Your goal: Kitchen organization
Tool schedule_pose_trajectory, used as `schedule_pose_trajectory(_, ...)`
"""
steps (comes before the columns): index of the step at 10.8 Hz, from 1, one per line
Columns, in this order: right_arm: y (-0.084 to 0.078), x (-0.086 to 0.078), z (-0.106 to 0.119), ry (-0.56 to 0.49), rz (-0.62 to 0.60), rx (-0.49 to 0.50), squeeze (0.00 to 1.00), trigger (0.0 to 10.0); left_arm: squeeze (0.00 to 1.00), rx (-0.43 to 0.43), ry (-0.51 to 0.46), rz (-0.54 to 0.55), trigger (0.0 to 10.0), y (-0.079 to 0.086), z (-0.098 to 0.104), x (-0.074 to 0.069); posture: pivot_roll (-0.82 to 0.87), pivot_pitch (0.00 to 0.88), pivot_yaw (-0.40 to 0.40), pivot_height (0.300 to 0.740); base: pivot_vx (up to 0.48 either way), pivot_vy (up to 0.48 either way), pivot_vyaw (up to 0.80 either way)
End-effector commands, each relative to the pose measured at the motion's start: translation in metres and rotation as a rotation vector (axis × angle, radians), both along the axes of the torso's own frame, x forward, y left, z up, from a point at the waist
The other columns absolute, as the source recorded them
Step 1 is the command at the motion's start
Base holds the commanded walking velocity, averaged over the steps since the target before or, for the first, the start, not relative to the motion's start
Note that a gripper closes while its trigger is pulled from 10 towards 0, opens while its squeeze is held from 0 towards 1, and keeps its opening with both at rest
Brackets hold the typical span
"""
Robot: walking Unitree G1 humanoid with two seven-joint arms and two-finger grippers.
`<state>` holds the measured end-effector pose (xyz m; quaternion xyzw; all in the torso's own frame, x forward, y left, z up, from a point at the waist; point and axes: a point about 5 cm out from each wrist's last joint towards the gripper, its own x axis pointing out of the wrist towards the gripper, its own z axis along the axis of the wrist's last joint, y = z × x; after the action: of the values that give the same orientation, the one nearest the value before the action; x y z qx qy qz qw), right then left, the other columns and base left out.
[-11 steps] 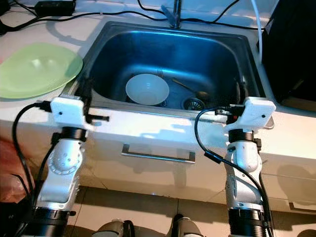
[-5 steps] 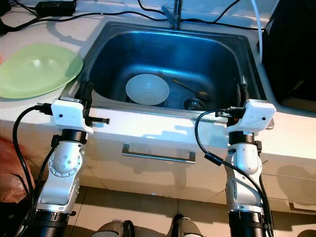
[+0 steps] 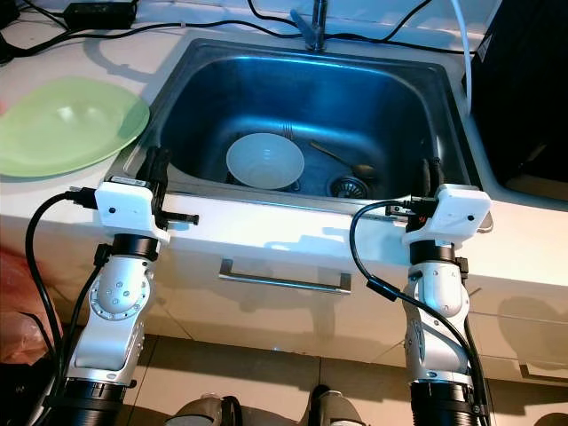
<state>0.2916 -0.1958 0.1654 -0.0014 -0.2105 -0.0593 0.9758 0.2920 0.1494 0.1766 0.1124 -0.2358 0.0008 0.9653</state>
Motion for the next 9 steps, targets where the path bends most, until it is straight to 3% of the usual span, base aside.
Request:
schedule_pose_trajectory(1, -0.0015, -0.0005, -0.0001, -0.002, -0.003, -0.011, 0.00, 10.0, 0.00, 0.000, 0.024, 0.007, 10.0, 0.0007, -0.0068, -0.0014, 0.04, 0.157, -0.013, 0.740, 0.000, 0.000, 0.00)
schedule_pose_trajectory(9, -0.0012, 0.0016, -0.0029, 0.011, 0.002, -0.015, 0.00, 10.0, 0.00, -0.017, 0.048, 0.001, 10.0, -0.0027, -0.0141, 0.0010, 0.04, 0.160, -0.016, 0.740, 0.000, 0.000, 0.00)
